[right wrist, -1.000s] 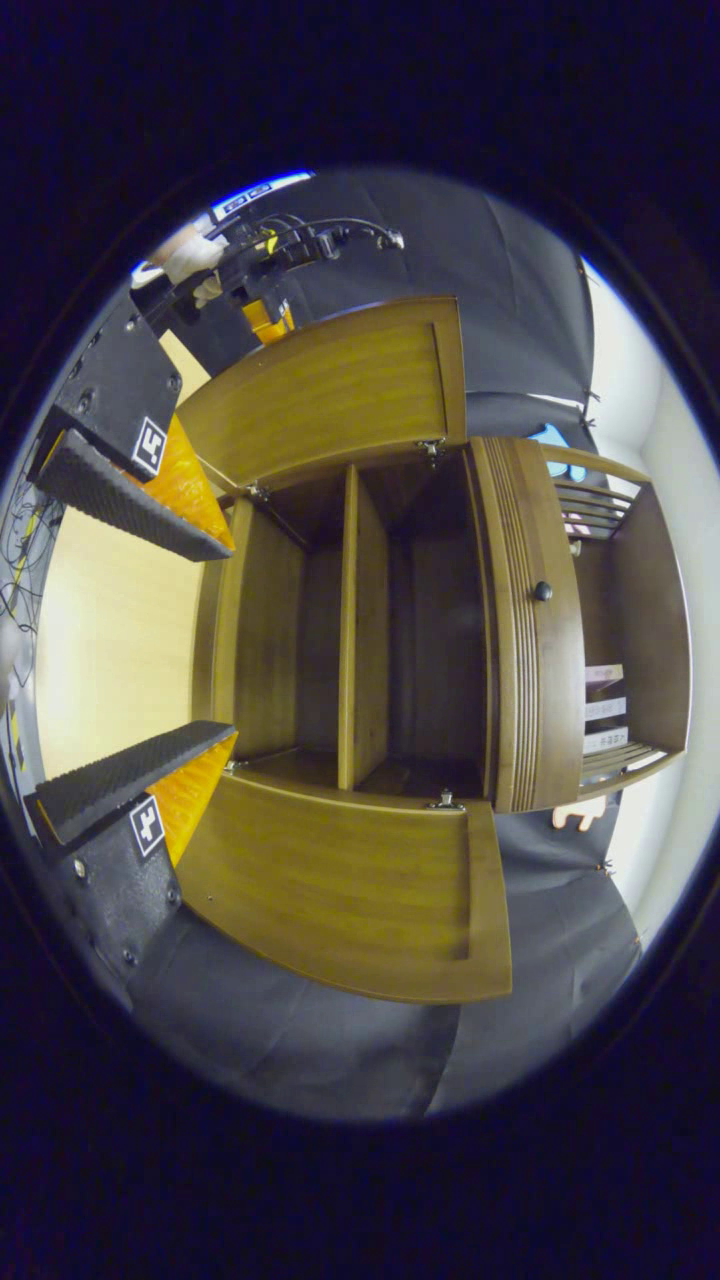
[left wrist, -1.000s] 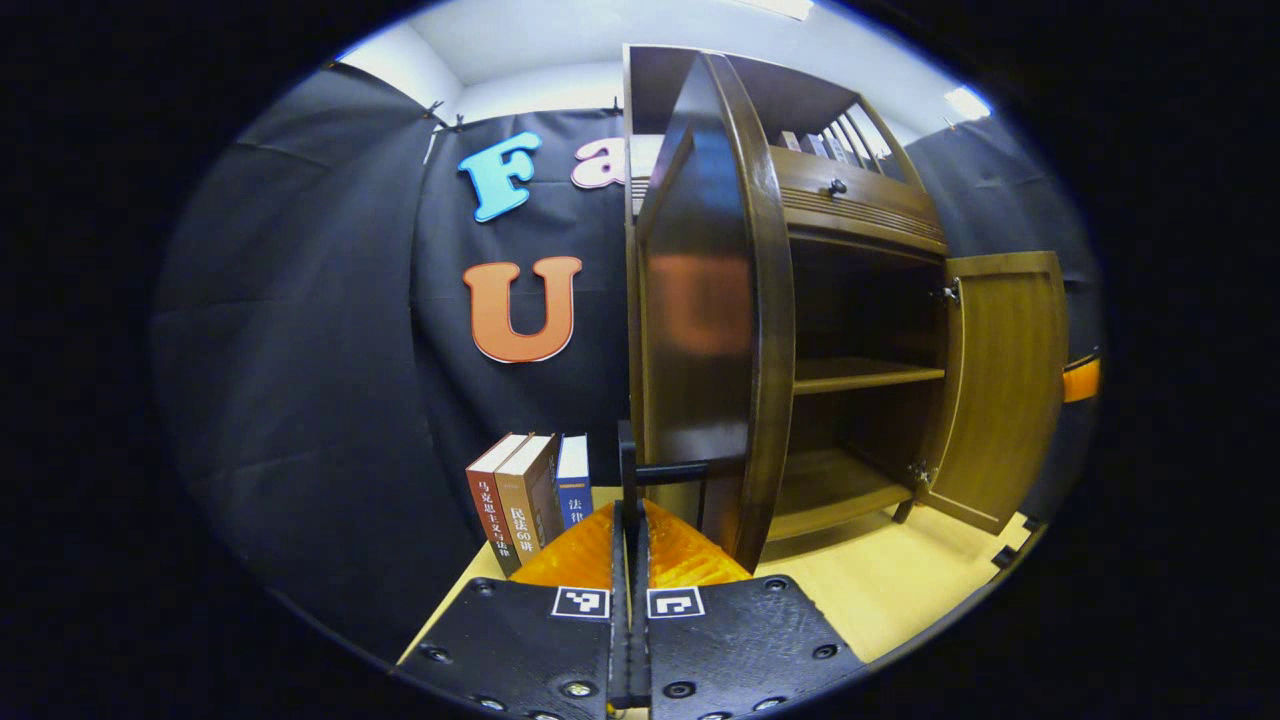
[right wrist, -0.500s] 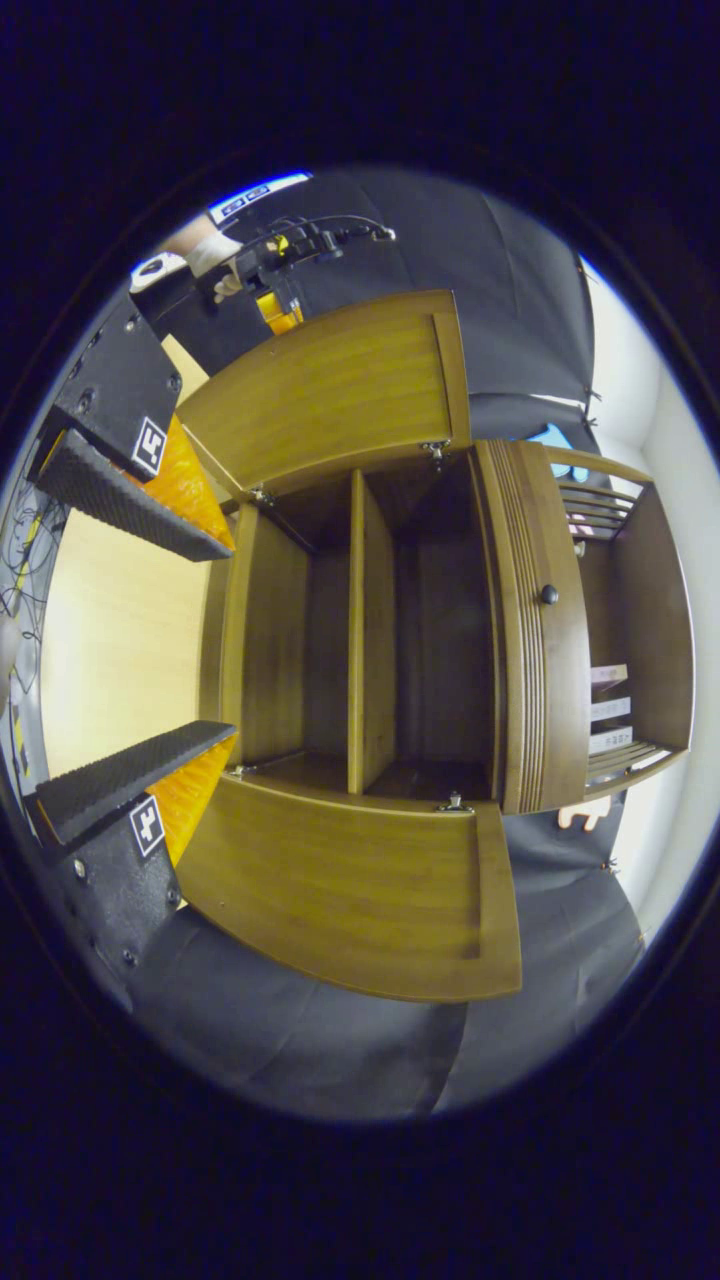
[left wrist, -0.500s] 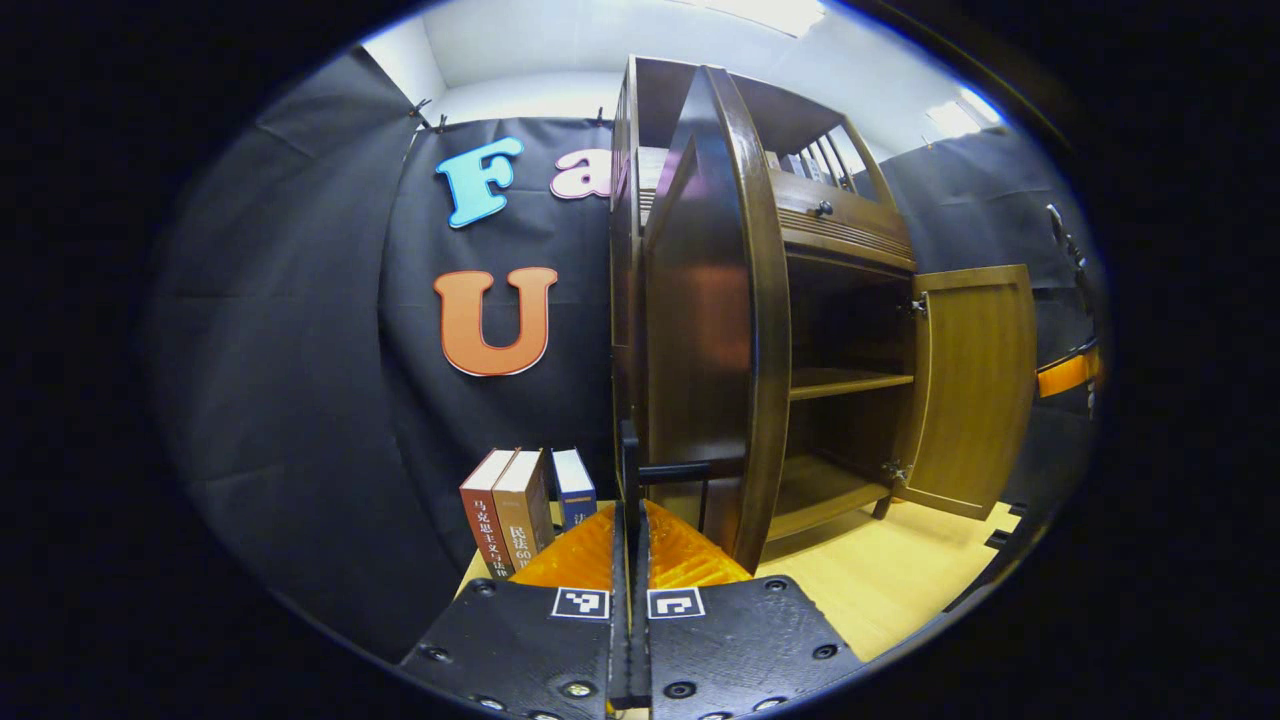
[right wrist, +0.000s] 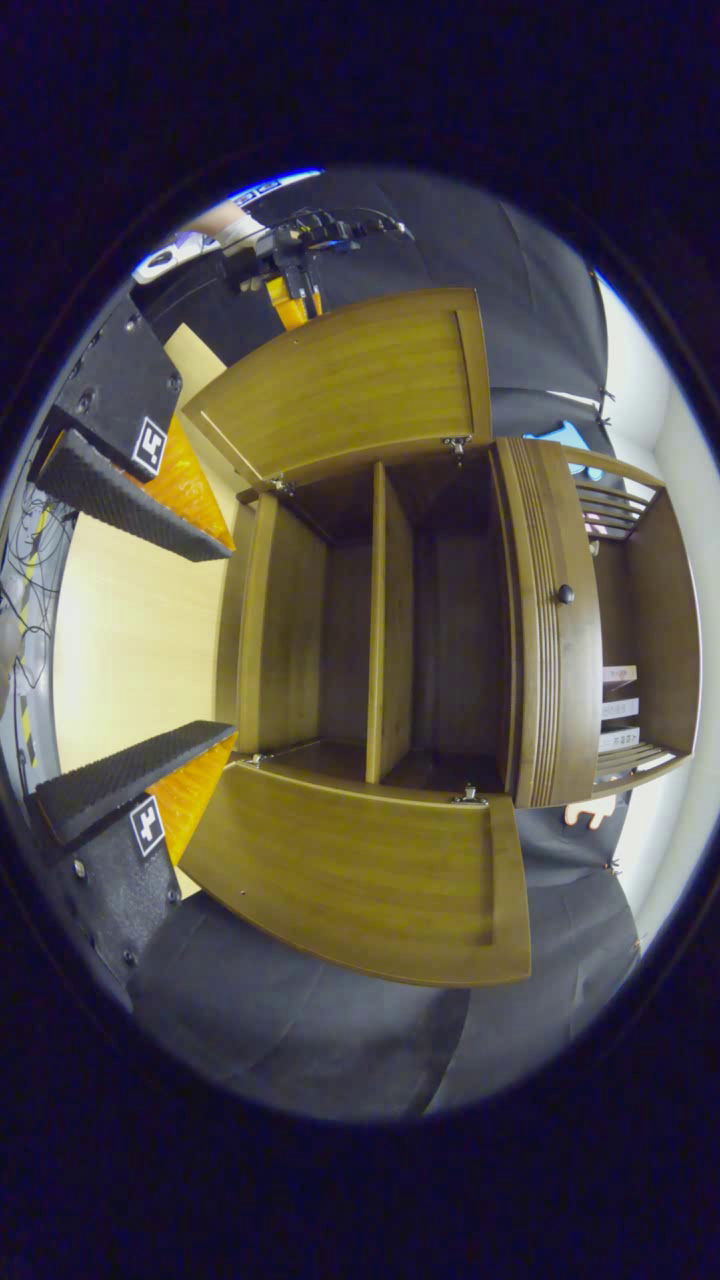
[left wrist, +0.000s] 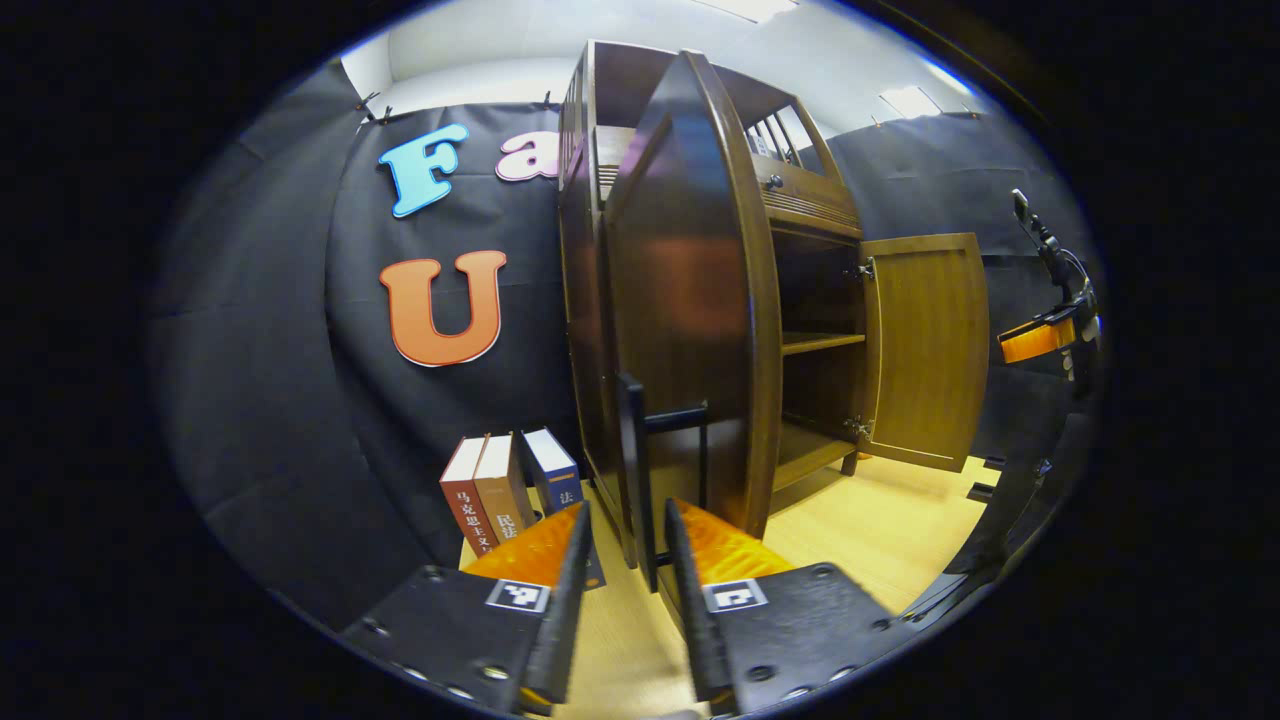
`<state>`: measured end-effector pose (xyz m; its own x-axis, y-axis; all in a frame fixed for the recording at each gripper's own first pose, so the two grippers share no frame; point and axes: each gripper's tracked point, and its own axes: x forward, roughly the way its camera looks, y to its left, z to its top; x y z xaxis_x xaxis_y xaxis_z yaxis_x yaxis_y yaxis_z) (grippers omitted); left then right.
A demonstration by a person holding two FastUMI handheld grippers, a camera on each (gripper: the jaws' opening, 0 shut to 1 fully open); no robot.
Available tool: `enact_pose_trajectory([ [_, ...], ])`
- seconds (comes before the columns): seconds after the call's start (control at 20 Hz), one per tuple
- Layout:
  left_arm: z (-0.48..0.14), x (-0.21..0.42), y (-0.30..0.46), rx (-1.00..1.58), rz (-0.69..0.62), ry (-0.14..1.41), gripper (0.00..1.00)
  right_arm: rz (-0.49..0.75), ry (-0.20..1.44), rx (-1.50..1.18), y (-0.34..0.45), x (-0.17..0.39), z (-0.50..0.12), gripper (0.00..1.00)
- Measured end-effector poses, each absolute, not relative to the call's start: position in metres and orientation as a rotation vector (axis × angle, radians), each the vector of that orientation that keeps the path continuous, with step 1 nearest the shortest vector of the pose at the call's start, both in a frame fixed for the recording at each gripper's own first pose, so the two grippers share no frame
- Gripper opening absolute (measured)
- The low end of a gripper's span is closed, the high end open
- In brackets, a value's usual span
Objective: Open the right door of the double-door shoe cabinet with the right hand, and open the left door with the left hand.
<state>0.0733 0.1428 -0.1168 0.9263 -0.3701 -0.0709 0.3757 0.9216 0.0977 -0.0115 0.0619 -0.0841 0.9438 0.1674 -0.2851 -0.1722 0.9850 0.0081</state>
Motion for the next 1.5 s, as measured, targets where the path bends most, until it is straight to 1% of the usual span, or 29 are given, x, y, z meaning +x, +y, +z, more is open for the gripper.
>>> enact_pose_trajectory([
  [0.25, -0.103, 0.042, 0.157, 0.073, -0.293, 0.049, 1.00, 0.201, 0.267, -0.035, 0.073, -0.019, -0.083, 1.00],
  [0.3, -0.094, 0.035, 0.156, 0.071, -0.269, 0.039, 0.97, 0.211, 0.260, -0.037, 0.073, -0.018, -0.083, 1.00],
  [0.35, -0.087, 0.026, 0.151, 0.072, -0.254, 0.033, 1.00, 0.225, 0.254, -0.036, 0.074, -0.017, -0.081, 1.00],
  [0.4, -0.077, 0.017, 0.148, 0.081, -0.221, 0.015, 0.97, 0.238, 0.249, -0.035, 0.074, -0.017, -0.081, 1.00],
  [0.45, -0.067, 0.009, 0.143, 0.086, -0.191, -0.007, 1.00, 0.254, 0.244, -0.033, 0.073, -0.016, -0.079, 1.00],
  [0.5, -0.058, 0.000, 0.134, 0.091, -0.172, -0.018, 0.97, 0.269, 0.237, -0.029, 0.073, -0.015, -0.076, 1.00],
  [0.6, -0.040, -0.015, 0.113, 0.111, -0.129, -0.040, 0.97, 0.296, 0.226, -0.024, 0.067, -0.011, -0.070, 1.00],
  [0.75, -0.017, -0.031, 0.065, 0.111, -0.110, -0.045, 0.96, 0.334, 0.199, -0.012, 0.051, -0.009, -0.057, 1.00],
  [0.8, -0.012, -0.033, 0.047, 0.103, -0.110, -0.039, 1.00, 0.342, 0.190, -0.010, 0.046, -0.009, -0.052, 1.00],
  [0.9, 0.003, -0.037, 0.025, 0.079, -0.066, -0.054, 0.96, 0.352, 0.168, -0.009, 0.034, -0.007, -0.044, 1.00],
  [0.95, 0.009, -0.037, 0.012, 0.059, -0.051, -0.056, 0.96, 0.355, 0.160, -0.010, 0.028, -0.005, -0.042, 1.00],
  [1.2, 0.018, -0.038, -0.045, 0.040, 0.003, -0.048, 0.96, 0.334, 0.146, 0.002, -0.005, 0.001, -0.035, 1.00],
  [1.35, 0.004, -0.040, -0.074, 0.034, 0.005, -0.001, 0.96, 0.326, 0.146, 0.001, -0.011, 0.000, -0.039, 1.00],
  [1.5, -0.012, -0.042, -0.079, 0.025, 0.041, 0.062, 0.96, 0.323, 0.154, -0.001, -0.019, 0.000, -0.044, 1.00],
])
